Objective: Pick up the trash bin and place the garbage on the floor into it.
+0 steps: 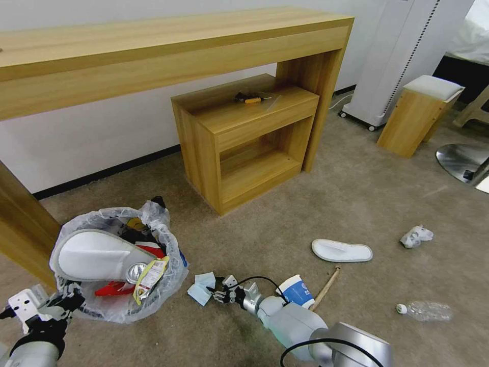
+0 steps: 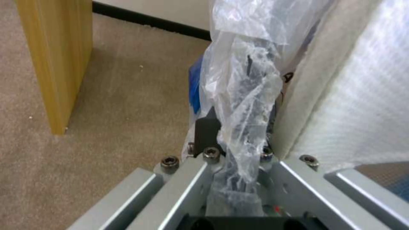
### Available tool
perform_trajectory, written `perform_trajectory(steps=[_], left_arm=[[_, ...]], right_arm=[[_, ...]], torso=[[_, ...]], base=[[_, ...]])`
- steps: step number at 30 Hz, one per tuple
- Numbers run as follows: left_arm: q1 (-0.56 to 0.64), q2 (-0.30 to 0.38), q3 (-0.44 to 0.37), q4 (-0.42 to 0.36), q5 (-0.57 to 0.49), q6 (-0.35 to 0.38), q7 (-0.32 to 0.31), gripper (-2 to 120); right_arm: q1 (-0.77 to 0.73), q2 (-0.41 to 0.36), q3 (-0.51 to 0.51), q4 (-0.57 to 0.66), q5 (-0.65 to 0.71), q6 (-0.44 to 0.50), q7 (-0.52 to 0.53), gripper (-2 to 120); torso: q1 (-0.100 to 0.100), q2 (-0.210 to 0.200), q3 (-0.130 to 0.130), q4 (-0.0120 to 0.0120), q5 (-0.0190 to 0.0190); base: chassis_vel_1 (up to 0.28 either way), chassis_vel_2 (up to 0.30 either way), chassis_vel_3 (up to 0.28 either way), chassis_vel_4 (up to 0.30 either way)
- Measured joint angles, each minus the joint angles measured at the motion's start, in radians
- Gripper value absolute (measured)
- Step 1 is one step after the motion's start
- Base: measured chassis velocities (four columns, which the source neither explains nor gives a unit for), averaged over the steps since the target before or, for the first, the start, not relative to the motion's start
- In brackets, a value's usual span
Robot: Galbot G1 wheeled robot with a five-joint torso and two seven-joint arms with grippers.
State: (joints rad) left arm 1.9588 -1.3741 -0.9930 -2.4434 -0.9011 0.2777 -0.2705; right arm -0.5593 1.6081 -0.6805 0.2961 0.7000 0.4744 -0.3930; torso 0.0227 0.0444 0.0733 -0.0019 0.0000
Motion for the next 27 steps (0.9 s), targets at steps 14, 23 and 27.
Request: perform_trajectory(steps=[14,23,27], left_arm=[[-0.001,-0.009,0.009,-0.003,0.009,-0.004,0.008,0],[0.002,-0.009,0.009,-0.005,0.009,-0.007,0.009,0],[0.006,-0.010,0.009,-0.010,0.009,-0.008,0.010,0]], right_arm=[[0.000,0.000,0.002,0.009,0.002,0.022,-0.029,4],[0.000,0.000,0.000,0.011,0.001,0.033,-0.032,0],[-0.002,0.000,0.000,0.017,0.001,0.039,-0.032,0]], torso=[[0.000,0.000,0.000,0.0000,0.0000],[0.000,0.000,0.000,0.0000,0.0000],[0.000,0.000,0.000,0.0000,0.0000]], base=[[0.000,0.000,0.000,0.000],[0.000,0.000,0.000,0.000],[0.000,0.000,0.000,0.000]])
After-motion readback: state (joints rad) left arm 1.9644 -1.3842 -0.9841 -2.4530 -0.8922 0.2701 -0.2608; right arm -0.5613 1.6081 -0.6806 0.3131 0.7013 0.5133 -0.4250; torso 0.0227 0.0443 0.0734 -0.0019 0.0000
